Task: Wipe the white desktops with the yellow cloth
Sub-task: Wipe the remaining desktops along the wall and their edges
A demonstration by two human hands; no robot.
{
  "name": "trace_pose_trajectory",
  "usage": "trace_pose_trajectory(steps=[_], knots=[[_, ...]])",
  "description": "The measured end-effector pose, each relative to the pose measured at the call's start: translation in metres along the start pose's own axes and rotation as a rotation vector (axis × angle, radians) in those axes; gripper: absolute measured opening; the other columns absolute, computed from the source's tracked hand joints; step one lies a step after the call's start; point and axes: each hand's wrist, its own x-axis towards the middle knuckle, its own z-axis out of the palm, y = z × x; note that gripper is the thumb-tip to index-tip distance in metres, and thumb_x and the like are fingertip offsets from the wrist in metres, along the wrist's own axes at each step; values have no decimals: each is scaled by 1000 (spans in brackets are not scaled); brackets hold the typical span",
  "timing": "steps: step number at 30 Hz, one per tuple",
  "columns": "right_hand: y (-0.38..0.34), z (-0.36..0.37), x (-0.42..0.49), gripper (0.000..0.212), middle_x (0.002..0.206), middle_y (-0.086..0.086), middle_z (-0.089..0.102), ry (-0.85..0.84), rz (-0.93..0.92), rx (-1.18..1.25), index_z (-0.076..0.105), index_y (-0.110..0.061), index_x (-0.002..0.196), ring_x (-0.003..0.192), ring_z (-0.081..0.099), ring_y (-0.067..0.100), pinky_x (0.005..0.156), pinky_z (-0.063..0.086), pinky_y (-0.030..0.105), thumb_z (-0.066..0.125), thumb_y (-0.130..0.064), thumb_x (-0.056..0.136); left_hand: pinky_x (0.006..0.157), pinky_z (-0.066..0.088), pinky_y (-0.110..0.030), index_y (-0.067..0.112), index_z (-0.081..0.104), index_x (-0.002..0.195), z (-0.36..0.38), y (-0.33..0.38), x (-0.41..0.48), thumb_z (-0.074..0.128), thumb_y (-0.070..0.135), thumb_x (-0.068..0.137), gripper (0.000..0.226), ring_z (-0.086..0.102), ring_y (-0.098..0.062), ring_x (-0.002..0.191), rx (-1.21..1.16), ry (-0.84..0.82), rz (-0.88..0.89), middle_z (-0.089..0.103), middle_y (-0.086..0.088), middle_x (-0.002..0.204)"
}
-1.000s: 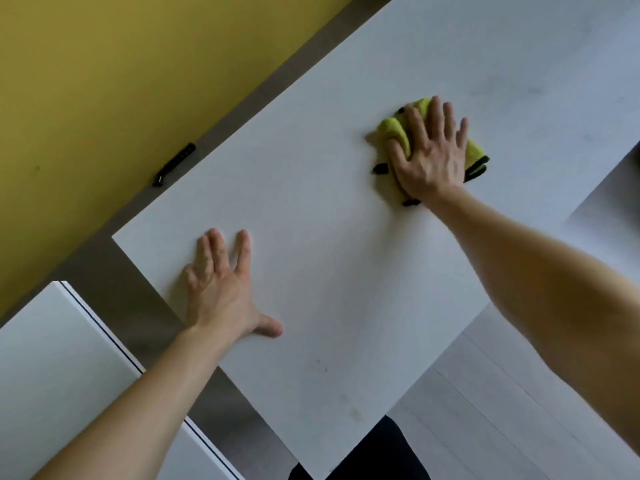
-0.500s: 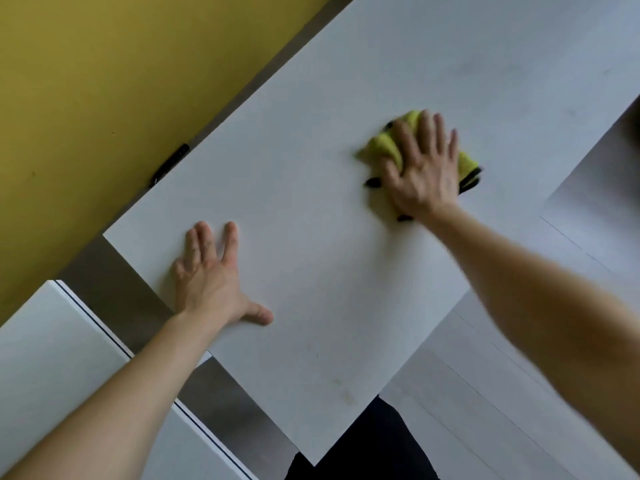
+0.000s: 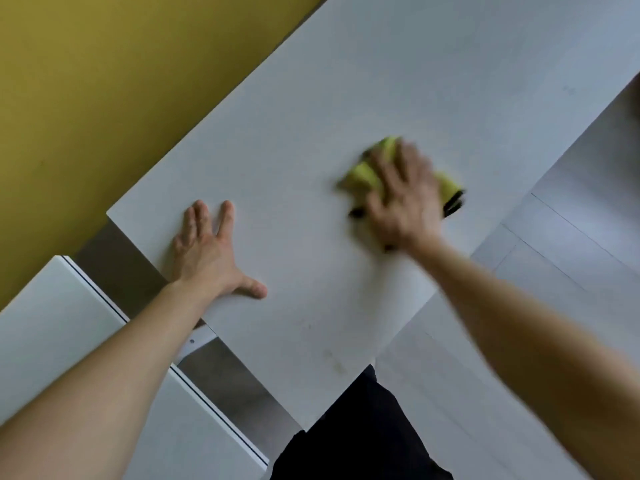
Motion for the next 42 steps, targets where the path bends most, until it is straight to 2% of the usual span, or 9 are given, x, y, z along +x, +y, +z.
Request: trace_pose_trajectory(steps=[3, 6, 12, 19, 24, 28, 31, 38, 42], knots=[[54, -21, 40, 73, 176, 22, 23, 82, 277, -102, 37, -24, 167, 160, 26, 46, 131, 18, 60, 42, -58, 103, 133, 15, -59, 33, -35, 162, 2, -1, 1, 86, 93, 36, 185, -22, -36, 165, 0, 13, -9, -29, -17, 176], [-23, 1, -11, 78, 177, 27, 16, 94, 293, -76, 31, -18, 171, 162, 19, 50, 132, 14, 63, 43, -53, 102, 133, 16, -60, 34, -33, 163, 3, -2, 1, 87, 92, 35, 185, -22, -35, 165, -6, 9, -8, -28, -16, 176], [-105, 21, -139, 73, 180, 15, 13, -174, -368, 95, 34, -25, 170, 167, 13, 39, 135, 13, 56, 55, -50, 105, 130, 23, -60, 39, -15, 168, 4, 4, -16, 88, 89, 47, 166, -10, -32, 167, -24, 76, -2, -18, -12, 179], [95, -40, -9, 69, 179, 13, 20, 56, 228, -76, 32, -35, 168, 162, 23, 40, 132, 17, 58, 43, -63, 106, 125, 34, -52, 41, 10, 171, 26, 16, -63, 95, 74, 56, 146, 21, -35, 158, -135, 138, 83, 15, -11, 172], [29, -18, -48, 76, 178, 24, 16, 115, 356, -91, 31, -21, 170, 163, 20, 46, 131, 15, 62, 42, -57, 105, 124, 33, -53, 47, 0, 169, 43, 21, -71, 99, 75, 41, 164, 14, -35, 161, -74, 133, 28, 1, -8, 177], [-118, 18, -169, 82, 180, 23, 4, -144, -162, 60, 26, -19, 172, 167, 4, 45, 131, 14, 62, 53, -54, 103, 120, 37, -55, 44, 8, 170, 43, 22, -69, 101, 71, 40, 162, 20, -37, 157, -81, 153, 36, 8, -11, 175], [-112, 23, -181, 78, 181, 15, 8, -216, -422, 98, 28, -26, 172, 168, 7, 38, 135, 11, 57, 55, -54, 104, 123, 38, -58, 44, 5, 170, 47, 22, -69, 102, 70, 44, 161, 19, -38, 159, -78, 165, 45, 7, -10, 176], [82, -24, -57, 70, 178, 17, 23, 54, 181, -78, 36, -31, 167, 161, 26, 42, 132, 19, 56, 49, -57, 104, 124, 35, -57, 47, -6, 169, 47, 20, -68, 96, 79, 44, 165, 12, -38, 164, -57, 134, 38, -1, -7, 179], [40, -18, -73, 76, 177, 25, 18, 91, 255, -124, 34, -21, 169, 162, 23, 48, 131, 17, 62, 44, -58, 104, 122, 36, -56, 46, -4, 169, 46, 19, -67, 95, 80, 44, 163, 16, -38, 161, -43, 151, 51, 2, -8, 178]])
